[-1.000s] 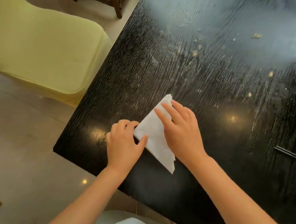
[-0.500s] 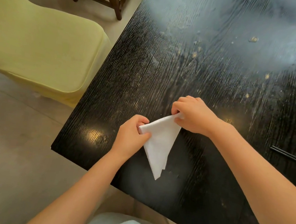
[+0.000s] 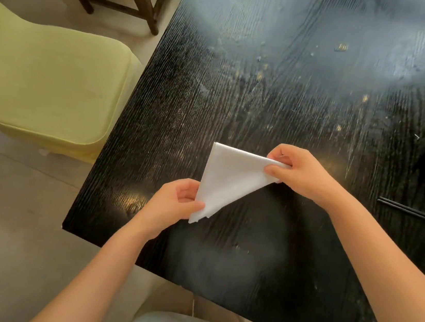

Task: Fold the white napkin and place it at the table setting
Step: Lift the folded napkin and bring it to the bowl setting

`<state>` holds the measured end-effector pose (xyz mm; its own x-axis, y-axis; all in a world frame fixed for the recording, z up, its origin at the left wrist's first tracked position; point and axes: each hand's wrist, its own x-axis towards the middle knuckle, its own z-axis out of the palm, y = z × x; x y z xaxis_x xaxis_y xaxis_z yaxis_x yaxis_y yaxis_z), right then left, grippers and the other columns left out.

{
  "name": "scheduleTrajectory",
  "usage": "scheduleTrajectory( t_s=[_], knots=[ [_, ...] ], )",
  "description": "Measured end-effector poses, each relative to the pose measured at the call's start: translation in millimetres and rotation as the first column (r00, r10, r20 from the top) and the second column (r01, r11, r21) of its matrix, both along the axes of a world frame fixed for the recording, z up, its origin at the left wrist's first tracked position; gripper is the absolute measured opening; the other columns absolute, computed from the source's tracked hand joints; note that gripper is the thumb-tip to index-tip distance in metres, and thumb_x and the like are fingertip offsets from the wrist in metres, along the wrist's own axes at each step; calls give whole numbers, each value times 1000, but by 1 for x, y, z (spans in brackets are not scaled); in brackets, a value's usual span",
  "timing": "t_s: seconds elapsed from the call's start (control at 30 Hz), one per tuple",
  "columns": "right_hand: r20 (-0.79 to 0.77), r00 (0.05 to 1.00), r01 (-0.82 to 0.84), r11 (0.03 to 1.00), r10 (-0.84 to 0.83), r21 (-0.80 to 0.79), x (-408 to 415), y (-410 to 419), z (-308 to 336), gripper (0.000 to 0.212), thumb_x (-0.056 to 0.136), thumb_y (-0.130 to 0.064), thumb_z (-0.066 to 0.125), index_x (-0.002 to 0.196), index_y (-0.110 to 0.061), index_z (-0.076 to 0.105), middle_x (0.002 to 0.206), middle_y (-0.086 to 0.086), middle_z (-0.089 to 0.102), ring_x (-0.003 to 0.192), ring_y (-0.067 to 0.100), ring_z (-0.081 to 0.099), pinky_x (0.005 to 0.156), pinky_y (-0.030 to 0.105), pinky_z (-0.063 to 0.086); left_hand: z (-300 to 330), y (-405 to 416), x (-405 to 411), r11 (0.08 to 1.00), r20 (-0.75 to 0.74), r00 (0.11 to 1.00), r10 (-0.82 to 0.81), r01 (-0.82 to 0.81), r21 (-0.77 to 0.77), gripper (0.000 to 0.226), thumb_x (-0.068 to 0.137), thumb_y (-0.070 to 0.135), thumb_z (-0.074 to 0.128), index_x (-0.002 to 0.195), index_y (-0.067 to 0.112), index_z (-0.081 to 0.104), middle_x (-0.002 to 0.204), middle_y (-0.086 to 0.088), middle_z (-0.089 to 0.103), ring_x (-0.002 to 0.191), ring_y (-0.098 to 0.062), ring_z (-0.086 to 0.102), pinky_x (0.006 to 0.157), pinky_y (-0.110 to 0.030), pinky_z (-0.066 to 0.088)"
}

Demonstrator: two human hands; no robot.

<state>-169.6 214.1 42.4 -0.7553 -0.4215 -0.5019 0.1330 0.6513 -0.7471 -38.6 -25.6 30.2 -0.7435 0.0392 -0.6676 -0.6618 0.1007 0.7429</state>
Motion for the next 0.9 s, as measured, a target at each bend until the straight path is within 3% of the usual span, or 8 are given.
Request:
scheduleTrajectory(
  t_s=[0.1,0.27,0.43,0.57,0.8,0.9],
  knots=[
    [25,998,51,998,-50,-31,4,8,-2,13,84,-18,59,88,-30,57,89,-4,68,80,15,66,70,31,59,1,1,-4,999,-24,999,-49,48,-24,30,82,8,65,103,29,65,96,8,72,89,-8,69,70,-21,56],
    [83,982,181,973,-170,-146,14,18,5,18,85,-6,59,87,-24,62,88,2,68,78,8,67,57,16,53,5,-1,-12,993,-101,992,71,-81,-91,31,81,4,64,99,29,67,97,4,73,91,-10,68,78,-26,54],
    [78,939,343,922,-335,-179,27,27,28,5,82,-9,67,81,-13,65,86,9,68,71,9,68,55,16,53,31,-3,-22,981,-143,986,83,-106,-162,28,80,8,67,102,25,68,97,3,71,91,-11,68,76,-25,54],
    [54,898,438,875,-436,-208,39,34,59,11,80,-5,69,74,-11,62,78,7,66,65,16,66,54,18,53,64,3,-33,975,-211,975,74,-116,-192,19,78,8,69,92,22,67,91,2,70,88,-11,65,72,-25,49],
    [5,808,572,784,-589,-241,72,56,118,6,80,-7,68,80,-5,63,88,15,67,79,22,66,54,16,52,125,23,-40,983,-315,949,-33,-27,-182,9,81,12,70,88,18,68,90,-2,70,88,-17,66,73,-27,53],
    [-7,760,629,738,-650,-245,92,64,141,7,82,-8,68,83,-4,63,91,15,66,85,25,66,55,17,51,147,33,-41,983,-329,940,-94,34,-182,9,81,12,70,89,16,68,93,-5,69,91,-20,66,81,-35,55]
  ],
)
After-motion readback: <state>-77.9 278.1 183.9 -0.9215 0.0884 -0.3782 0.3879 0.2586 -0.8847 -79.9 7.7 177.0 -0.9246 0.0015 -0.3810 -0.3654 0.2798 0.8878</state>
